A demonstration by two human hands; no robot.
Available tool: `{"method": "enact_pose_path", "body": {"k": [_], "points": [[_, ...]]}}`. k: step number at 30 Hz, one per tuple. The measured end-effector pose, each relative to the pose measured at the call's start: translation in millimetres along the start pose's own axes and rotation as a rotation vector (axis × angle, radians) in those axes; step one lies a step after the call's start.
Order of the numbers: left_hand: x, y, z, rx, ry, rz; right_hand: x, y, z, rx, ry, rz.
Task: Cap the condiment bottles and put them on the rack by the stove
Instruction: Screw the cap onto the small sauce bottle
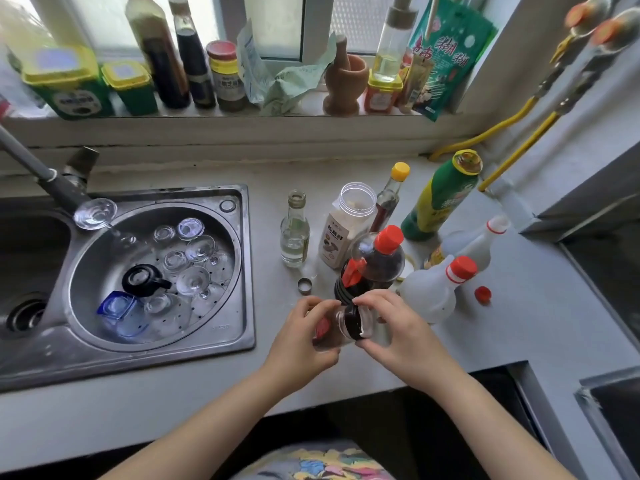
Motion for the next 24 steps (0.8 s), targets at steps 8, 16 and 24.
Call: {"method": "enact_pose_path", "body": {"k": [8,16,24], "points": [[-0.7,-4.0,-9.8,-0.039,0.003,0.12,5.7,-2.4,18.4,-0.08,-0.153,0.115],[3.5,-18.0,-16.8,-0.127,-0.014,0.245,9.5,-16.3,34.6,-0.046,-0.197,0.149],[5.2,-19.5,-23.4,-0.108,0.002,0.267,12.2,-23.0,19.6,-0.044,-0.084,0.155]]}}
Point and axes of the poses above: each hand's wrist, its own x-axis towards the middle knuckle, its own y-axis out of the palm, z = x × y, the point moved 10 cm from there along x, towards the middle knuckle
